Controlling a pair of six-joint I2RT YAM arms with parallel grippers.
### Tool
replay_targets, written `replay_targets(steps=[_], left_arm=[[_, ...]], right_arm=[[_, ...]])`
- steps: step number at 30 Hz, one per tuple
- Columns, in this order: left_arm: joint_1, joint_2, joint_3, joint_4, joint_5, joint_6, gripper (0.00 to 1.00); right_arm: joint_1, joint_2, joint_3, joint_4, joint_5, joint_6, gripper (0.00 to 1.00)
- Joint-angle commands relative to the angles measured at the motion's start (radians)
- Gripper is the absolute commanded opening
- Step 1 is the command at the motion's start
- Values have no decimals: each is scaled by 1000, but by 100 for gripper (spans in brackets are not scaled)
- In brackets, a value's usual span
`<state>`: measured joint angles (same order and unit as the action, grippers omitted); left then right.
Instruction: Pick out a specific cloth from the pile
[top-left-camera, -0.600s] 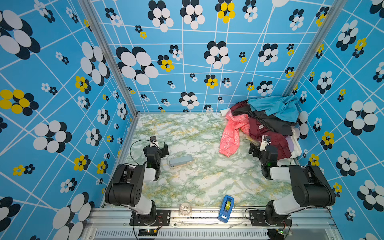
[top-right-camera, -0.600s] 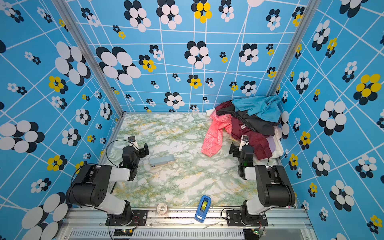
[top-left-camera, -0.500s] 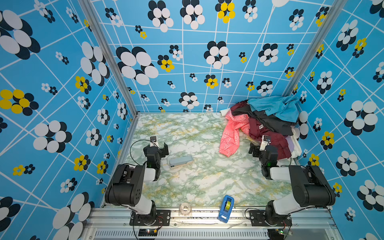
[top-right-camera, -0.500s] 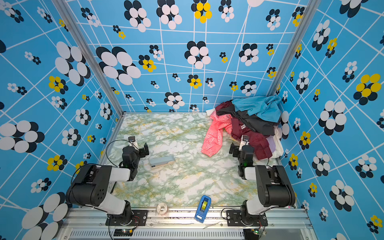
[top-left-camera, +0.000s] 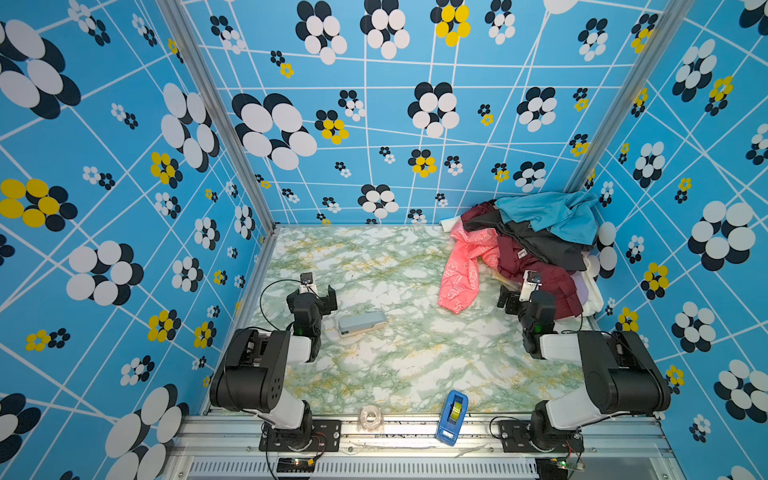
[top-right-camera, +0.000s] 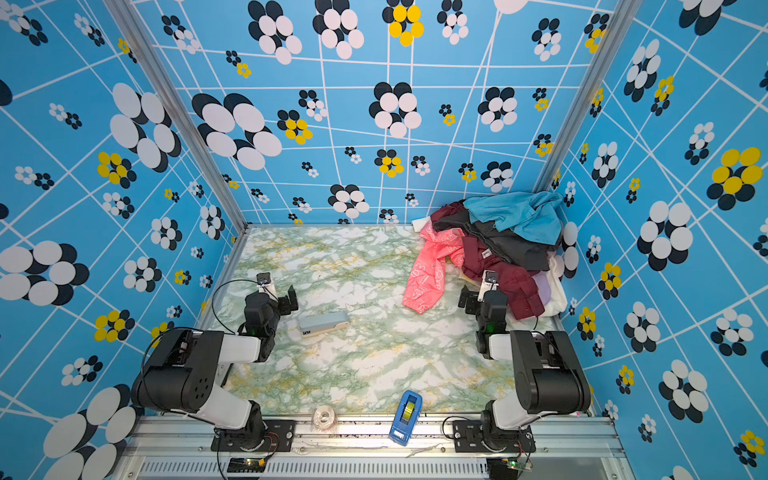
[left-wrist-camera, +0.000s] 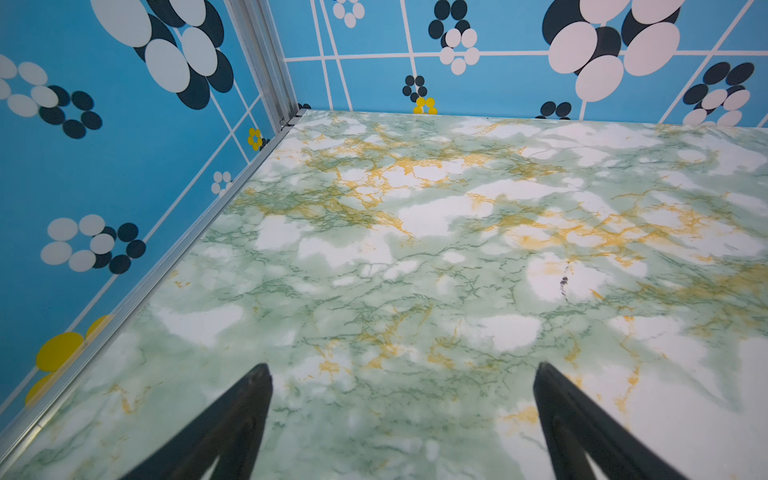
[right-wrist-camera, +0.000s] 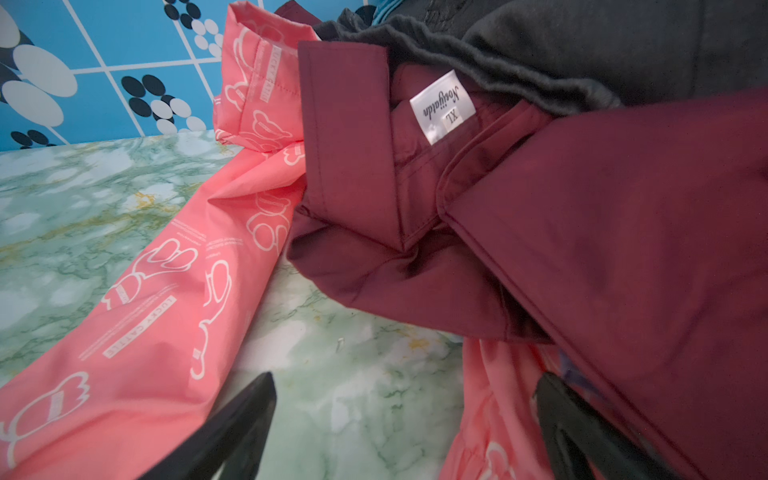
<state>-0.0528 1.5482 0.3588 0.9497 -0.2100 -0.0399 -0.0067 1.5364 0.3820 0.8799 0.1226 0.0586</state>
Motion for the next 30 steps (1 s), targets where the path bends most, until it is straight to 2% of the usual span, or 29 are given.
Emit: replay_targets(steps=[1,23,24,25,27,29,30], left_arm=[[5,1,0,17,4,5,99],[0,-2,-3,23,-11,9,99],[-9,-19,6,-8,-46,8,99],[-12,-36,10,-38,-36,5,99],[-27,-39,7,-27,-41,29,99],[-40,-49,1,-15,-61,40,99],[-51,-71,4,-36,-113,40,99]], right_arm=[[7,5,5,13,15,-15,99],[8,3,4,14,16,-16,99],[8,3,2,16,18,-16,99],[10,-2,6,16,41,-8,99],[11,-49,34,-79,73,3,99],[11,-119,89,-251,92,15,99],[11,-154,116,-334,90,19,99]])
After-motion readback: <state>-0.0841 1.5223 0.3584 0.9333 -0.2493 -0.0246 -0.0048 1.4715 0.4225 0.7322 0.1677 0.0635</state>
